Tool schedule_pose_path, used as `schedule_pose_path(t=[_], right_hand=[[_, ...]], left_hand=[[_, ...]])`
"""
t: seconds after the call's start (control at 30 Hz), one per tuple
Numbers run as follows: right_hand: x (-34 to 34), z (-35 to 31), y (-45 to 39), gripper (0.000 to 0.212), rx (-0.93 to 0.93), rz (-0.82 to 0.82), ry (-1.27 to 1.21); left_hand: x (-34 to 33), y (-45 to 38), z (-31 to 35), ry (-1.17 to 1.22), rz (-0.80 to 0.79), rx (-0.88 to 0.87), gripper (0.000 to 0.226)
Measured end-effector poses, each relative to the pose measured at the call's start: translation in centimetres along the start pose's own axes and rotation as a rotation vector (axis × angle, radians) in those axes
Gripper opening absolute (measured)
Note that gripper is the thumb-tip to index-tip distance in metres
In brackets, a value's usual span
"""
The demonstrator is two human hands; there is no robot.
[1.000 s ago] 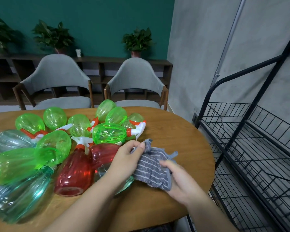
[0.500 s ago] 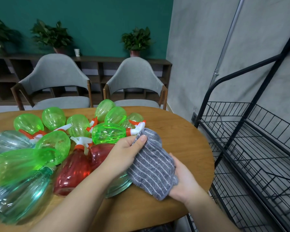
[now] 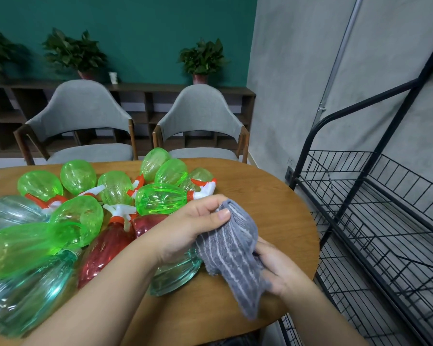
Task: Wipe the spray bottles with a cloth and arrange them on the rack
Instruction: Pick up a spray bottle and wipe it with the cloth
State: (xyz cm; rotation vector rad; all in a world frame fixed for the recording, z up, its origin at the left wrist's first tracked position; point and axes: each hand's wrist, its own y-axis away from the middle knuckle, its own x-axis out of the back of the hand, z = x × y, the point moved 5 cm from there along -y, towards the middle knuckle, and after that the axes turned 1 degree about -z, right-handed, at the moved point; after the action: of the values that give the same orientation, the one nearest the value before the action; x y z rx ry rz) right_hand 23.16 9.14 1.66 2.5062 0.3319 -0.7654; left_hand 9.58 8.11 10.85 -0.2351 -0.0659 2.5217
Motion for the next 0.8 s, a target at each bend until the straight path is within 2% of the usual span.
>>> schedule_pose_path(t=[0.07, 0.1, 0.2, 0.23, 0.3, 0.4, 0.47, 0.53, 0.6, 0.73, 0.77, 0.8], right_hand=[[-0.1, -0.2, -0.1, 0.063, 0.037, -0.044, -0.017], [-0.4, -0.4, 0.1, 0.058, 0.049, -0.071, -0.037], [-0.6, -1.4, 0.3, 0.014, 0.117, -0.095, -0.076], [-0.6, -1.6, 0.4, 0.008, 0.144, -0.091, -0.039], [-0.9, -2.0, 0.8, 0.024, 0.200, -0.102, 0.045], [-1.2, -2.0, 1.2, 0.057, 0.253, -0.099, 0.065], [-1.5, -2.2, 1.5, 0.062, 0.272, -0.098, 0.054], [-1.7, -2.5, 1.9, 0.052, 0.280, -0.101, 0.088], [-1.1, -3.3, 2.3, 0.032, 0.278, -0.005, 0.234], [3.4, -5.6, 2.7, 0.010, 0.200, 0.363, 0.647], [5.0, -6.3, 2.7, 0.009, 0.203, 0.461, 0.767], [6.6, -6.9, 2.6, 0.010, 0.216, 0.558, 0.903]], left_hand=[[-0.4, -0.1, 0.0, -0.031, -0.045, 0.030, 0.013], [-0.6, -0.1, 0.0, -0.067, -0.057, 0.040, 0.012], [-0.4, -0.3, -0.3, -0.355, -0.077, 0.043, 0.010], [-0.2, -0.4, -0.3, -0.487, -0.065, 0.019, 0.011], [0.1, -0.8, -0.4, -0.664, 0.029, -0.038, 0.017], [0.4, -1.1, -0.7, -0.700, 0.202, -0.091, 0.016], [1.0, -1.3, -1.0, -0.817, 0.293, -0.137, 0.015], [1.2, -1.3, -1.1, -0.792, 0.329, -0.148, 0.016], [0.8, -1.3, -1.5, -0.584, 0.306, -0.112, 0.013], [0.0, -1.7, -3.4, -0.173, 0.339, 0.004, 0.019], [0.1, -2.0, -3.9, -0.220, 0.332, 0.013, 0.019], [0.3, -2.5, -4.4, -0.392, 0.318, 0.014, 0.017]])
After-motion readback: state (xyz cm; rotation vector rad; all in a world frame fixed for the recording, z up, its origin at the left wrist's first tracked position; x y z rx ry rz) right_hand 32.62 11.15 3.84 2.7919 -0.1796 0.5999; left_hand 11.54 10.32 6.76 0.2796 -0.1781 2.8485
